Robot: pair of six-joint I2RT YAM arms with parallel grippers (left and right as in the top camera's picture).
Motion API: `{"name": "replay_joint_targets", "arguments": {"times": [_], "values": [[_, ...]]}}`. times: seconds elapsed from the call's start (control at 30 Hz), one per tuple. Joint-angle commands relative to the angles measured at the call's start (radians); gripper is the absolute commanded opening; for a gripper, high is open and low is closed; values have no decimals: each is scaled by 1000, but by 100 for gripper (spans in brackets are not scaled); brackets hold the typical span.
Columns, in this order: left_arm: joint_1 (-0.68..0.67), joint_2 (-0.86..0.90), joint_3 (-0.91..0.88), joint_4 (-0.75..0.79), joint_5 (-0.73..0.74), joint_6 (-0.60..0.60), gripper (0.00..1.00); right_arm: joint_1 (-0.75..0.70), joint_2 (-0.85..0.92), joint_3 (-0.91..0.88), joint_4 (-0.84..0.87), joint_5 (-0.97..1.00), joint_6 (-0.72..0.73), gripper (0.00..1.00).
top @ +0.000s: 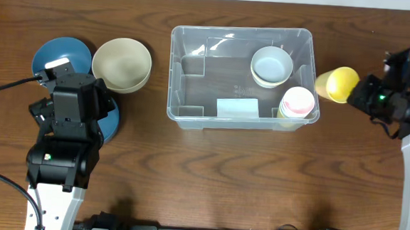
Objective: Pack container
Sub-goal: 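Stack the yellow cup onto the pink cup in the bin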
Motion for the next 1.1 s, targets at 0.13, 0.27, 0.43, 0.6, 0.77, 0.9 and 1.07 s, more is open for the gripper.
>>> {"name": "replay_joint_targets", "arguments": {"times": [0.13, 0.27, 0.43, 0.6, 0.77, 0.9, 1.07], "values": [[5, 1, 22, 0, -15, -9, 98, 108, -18, 26, 9, -21, -58, 1], [5, 1, 22, 0, -15, -9, 98, 151, -4, 25, -8, 26, -56, 2], [5, 1, 22, 0, -15, -9, 98, 188, 36, 25, -35, 69, -37, 1], [5, 1, 22, 0, -15, -9, 98, 194, 57, 25, -44, 84, 0, 1], [5, 1, 22, 0, -15, -9, 98, 194, 63, 24, -51, 114, 14, 1], [5, 1, 22, 0, -15, -9, 98, 195, 76, 23, -54, 113, 14, 13], [5, 1, 22, 0, -15, -9, 98, 195, 116, 22, -71, 113, 13, 43]]}}
